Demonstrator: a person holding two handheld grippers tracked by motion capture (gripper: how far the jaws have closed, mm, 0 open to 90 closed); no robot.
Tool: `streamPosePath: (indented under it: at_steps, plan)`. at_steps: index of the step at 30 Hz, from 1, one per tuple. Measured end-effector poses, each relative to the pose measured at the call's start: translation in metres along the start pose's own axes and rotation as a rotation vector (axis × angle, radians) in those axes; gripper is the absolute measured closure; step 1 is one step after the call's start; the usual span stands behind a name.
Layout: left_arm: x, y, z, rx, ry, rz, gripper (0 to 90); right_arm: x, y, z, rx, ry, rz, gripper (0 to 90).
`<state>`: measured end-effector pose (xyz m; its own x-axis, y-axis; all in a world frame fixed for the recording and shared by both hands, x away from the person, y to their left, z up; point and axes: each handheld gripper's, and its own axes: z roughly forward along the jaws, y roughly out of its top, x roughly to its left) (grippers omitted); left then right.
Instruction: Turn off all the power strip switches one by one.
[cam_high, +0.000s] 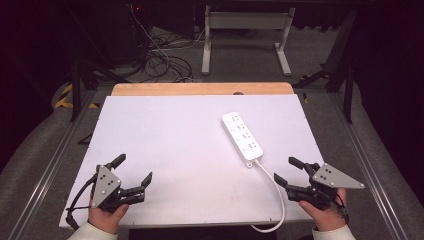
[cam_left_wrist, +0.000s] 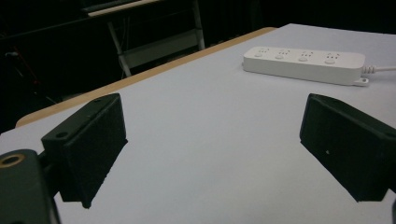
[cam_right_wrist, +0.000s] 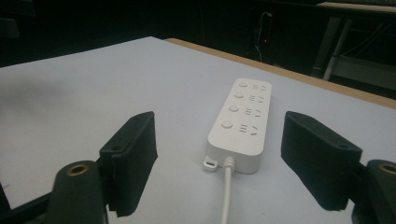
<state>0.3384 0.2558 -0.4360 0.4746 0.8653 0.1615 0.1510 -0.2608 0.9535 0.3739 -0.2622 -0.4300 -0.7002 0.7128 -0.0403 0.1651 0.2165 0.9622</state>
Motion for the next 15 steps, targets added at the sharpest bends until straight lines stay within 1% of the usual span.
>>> streamPosePath:
  at_steps: [7, 9, 15]
  plan:
    - [0.0007, 0.0002, 0.0002, 0.005, 0.005, 0.0, 8.0, 0.0, 0.0006, 0.0001, -0.002, 0.002, -0.001, 28.6]
    - [0.0008, 0.0005, -0.0001, 0.001, 0.008, 0.007, 8.0, 0.0006, 0.0014, 0.0004, 0.0, 0.003, -0.001, 30.2]
    - [0.0008, 0.0006, -0.0011, 0.0, 0.013, 0.003, 7.9, 0.0019, 0.0029, 0.0007, 0.003, 0.012, -0.008, 33.8]
